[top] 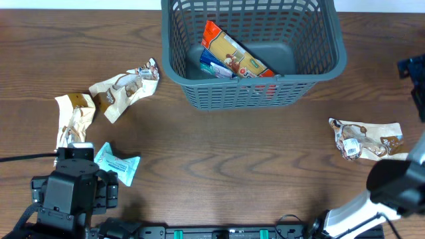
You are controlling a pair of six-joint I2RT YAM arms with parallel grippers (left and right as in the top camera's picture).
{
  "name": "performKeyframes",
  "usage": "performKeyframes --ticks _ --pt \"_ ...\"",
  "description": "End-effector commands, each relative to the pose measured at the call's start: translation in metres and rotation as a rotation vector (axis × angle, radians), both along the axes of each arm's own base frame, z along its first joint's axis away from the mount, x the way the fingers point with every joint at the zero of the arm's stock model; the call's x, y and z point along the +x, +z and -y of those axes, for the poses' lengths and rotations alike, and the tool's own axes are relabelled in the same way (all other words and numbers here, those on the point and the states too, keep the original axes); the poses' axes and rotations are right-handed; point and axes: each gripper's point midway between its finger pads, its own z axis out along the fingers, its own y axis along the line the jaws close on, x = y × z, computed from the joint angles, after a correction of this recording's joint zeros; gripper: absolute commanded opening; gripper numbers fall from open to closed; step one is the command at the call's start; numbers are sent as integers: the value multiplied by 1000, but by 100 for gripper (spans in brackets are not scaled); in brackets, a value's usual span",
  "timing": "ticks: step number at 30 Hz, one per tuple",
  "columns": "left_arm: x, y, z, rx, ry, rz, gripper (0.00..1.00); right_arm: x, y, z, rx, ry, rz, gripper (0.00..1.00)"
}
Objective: Pack container
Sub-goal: 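Move the right gripper down to the cream snack wrapper at right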
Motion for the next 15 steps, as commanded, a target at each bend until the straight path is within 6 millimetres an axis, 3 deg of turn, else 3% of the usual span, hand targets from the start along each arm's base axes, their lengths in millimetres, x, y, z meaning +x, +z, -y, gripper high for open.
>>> performKeyframes --ticks 1,11,15 --pt "-1 5 0 -10 3 15 99 -31 6 -3 -20 -135 7 99" --pt "-1 5 0 -11 3 15 99 -104 -20 -17 -86 -89 -187 99" --pt "-1 5 0 -11 3 16 99 -104 -33 -13 -127 -2 -170 99"
